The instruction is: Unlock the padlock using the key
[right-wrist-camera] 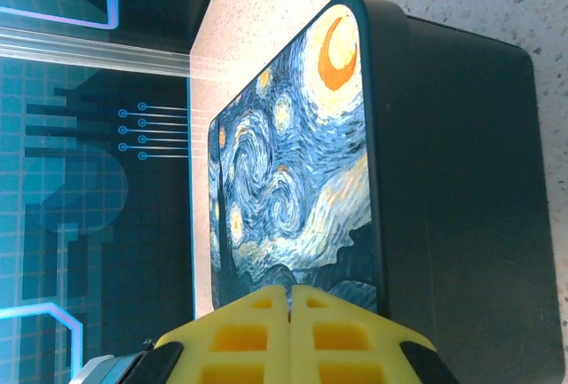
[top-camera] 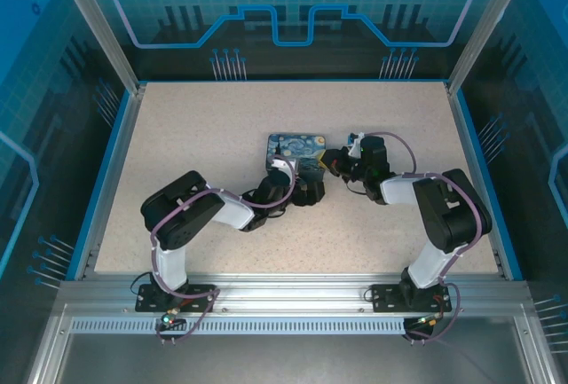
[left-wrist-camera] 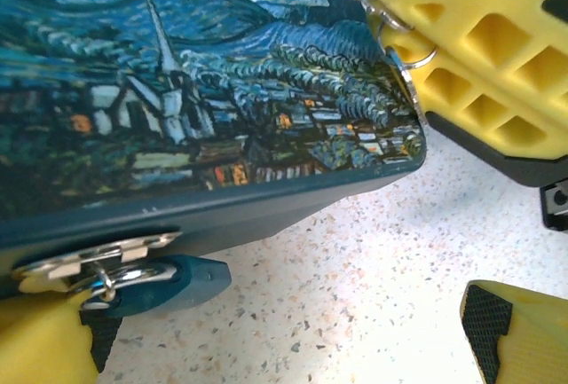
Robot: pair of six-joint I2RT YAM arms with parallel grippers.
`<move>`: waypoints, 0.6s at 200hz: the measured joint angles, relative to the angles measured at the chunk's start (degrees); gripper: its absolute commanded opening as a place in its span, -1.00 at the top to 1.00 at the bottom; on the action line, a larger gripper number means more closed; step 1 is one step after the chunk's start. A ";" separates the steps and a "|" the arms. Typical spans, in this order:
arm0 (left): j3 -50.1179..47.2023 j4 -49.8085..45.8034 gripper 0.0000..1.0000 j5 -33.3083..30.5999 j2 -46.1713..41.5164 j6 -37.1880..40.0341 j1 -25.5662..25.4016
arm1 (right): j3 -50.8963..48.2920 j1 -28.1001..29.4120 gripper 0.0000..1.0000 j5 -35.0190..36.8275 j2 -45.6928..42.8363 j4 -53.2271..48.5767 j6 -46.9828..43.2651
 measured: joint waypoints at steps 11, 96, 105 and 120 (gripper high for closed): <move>-0.59 1.95 -0.97 0.50 0.22 -1.68 0.37 | 0.00 0.00 1.00 0.00 0.17 0.31 0.09; -4.50 15.87 -0.95 1.55 2.75 -11.15 1.62 | 0.52 0.00 1.00 -0.04 0.87 0.85 0.66; -4.94 16.63 -0.94 1.70 2.75 -11.61 1.62 | 0.52 0.00 1.00 -0.04 0.87 0.85 0.66; -5.44 17.53 -0.91 1.84 2.75 -12.70 1.62 | 0.55 0.00 1.00 -0.04 0.92 0.85 0.66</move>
